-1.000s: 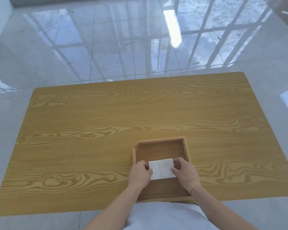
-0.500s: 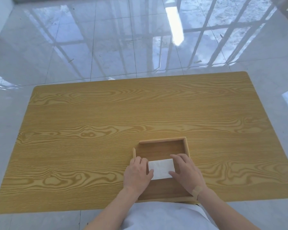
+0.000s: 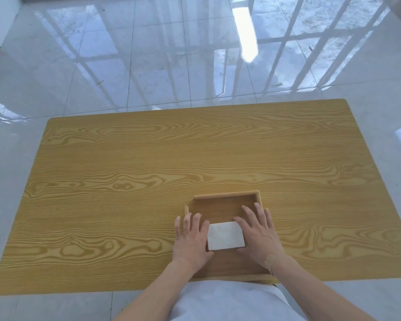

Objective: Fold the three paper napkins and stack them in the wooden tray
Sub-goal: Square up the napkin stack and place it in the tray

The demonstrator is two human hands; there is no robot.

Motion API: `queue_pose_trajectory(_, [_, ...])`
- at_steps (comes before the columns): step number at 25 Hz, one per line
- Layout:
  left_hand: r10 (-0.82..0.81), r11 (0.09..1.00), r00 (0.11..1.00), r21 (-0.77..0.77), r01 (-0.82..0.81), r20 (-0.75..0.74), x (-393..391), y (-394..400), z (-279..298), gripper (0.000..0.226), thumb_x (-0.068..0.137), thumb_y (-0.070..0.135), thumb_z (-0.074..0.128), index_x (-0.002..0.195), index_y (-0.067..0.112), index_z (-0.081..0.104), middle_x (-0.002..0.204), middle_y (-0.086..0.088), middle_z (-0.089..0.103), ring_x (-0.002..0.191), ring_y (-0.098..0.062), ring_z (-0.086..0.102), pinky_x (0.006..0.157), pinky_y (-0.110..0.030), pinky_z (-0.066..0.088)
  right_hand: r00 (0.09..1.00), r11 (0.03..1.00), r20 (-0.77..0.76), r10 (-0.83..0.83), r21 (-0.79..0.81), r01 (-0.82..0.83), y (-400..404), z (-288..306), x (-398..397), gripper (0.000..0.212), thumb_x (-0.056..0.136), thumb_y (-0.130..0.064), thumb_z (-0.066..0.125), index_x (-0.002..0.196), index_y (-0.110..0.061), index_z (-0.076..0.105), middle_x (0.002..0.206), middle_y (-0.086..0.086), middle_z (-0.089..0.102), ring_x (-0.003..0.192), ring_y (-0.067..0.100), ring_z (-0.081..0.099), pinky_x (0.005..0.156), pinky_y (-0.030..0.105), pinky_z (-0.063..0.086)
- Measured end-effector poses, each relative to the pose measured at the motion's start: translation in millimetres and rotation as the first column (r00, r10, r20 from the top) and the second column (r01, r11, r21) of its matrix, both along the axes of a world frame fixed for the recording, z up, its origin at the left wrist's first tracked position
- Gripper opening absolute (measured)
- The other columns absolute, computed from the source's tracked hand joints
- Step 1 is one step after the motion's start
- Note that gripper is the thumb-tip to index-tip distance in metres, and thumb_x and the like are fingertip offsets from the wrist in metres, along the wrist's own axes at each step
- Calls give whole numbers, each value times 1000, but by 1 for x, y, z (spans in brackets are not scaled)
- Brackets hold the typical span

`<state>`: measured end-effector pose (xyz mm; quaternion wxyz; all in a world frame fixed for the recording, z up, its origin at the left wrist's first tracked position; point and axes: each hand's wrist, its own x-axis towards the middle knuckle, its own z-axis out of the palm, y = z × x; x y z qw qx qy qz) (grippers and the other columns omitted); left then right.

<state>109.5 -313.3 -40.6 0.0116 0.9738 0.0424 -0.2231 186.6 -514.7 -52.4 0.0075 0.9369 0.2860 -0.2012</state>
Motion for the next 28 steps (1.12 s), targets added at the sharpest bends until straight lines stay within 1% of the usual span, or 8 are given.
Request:
queue_pose_trajectory(2, [5,1000,1000,-6,-5,15,1,1,-2,78,72,58,65,133,24,31,147,-7,21,139,-35,5,114,-56,-1,1000,1000,10,-7,14,7,-1,0,0,83,70,-56,72,141,-32,36,160,5,17,147,38,-9,119,57,-6])
queue_pose_trajectory(4, [1,1000,1000,-12,-1,15,2,1,-2,76,72,57,65,132,24,32,146,-7,21,139,-34,6,115,-55,1,1000,1000,12,-19,23,19,-1,1,0,80,69,-56,72,138,-33,40,160,6,20,148,38,-7,119,60,-5])
queue_pose_trajectory(8, [-13,1000,1000,-16,13,14,5,2,-1,73,73,55,64,131,25,33,146,-7,21,139,-33,6,115,-55,0,1000,1000,17,-22,-14,22,-3,0,-1,80,66,-59,73,135,-37,39,160,5,18,147,39,-9,116,63,-10])
queue_pose_trajectory(13, [-40,999,999,-6,40,23,9,1,0,70,73,57,63,130,25,35,145,-8,21,139,-34,8,114,-55,0,999,999,15,-39,-23,39,-9,0,0,79,65,-61,71,133,-40,37,159,5,18,146,38,-10,116,64,-10])
queue_pose_trajectory(23, [-41,999,999,-2,41,3,9,2,-2,72,73,58,64,131,26,34,146,-8,22,138,-34,10,113,-56,1,999,999,27,-36,-14,36,-10,-1,1,76,65,-60,72,131,-37,42,160,7,19,147,41,-8,115,65,-9])
queue_pose_trajectory(28, [-34,999,999,-17,34,-14,10,2,-1,76,72,60,64,132,27,31,147,-7,22,139,-34,9,113,-57,0,999,999,-7,-43,-34,42,-10,-1,1,81,65,-64,69,135,-41,34,160,4,14,146,38,-14,115,63,-10])
